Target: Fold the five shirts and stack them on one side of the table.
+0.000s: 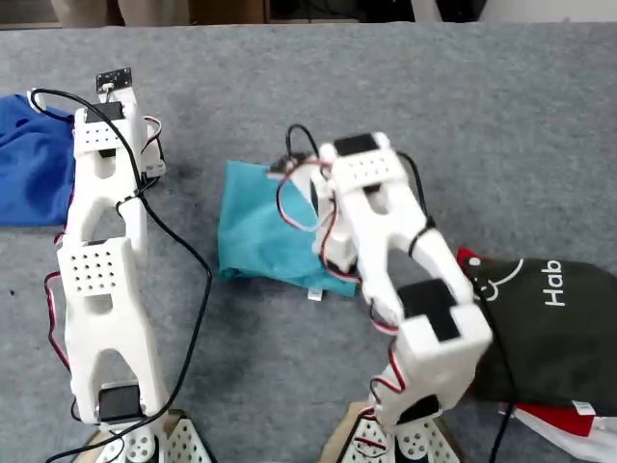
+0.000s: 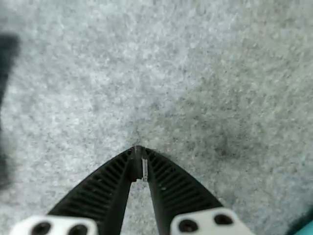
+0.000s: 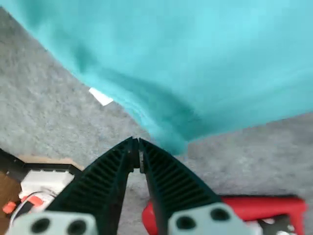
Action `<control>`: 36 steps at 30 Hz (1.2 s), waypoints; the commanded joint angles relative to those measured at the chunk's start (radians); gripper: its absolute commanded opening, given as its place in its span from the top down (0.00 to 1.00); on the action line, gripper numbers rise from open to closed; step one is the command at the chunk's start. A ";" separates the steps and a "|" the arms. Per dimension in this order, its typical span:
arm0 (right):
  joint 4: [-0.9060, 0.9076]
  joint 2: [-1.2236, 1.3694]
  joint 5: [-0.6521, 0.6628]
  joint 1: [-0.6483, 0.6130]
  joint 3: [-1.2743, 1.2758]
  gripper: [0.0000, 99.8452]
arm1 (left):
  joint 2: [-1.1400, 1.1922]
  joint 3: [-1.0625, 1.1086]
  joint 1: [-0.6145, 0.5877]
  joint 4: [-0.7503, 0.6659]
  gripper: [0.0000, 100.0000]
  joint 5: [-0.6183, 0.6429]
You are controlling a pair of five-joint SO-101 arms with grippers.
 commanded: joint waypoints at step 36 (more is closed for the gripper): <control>-0.190 -0.065 -0.017 0.058 0.045 0.99 | 0.002 -0.041 -0.005 -0.026 0.98 0.002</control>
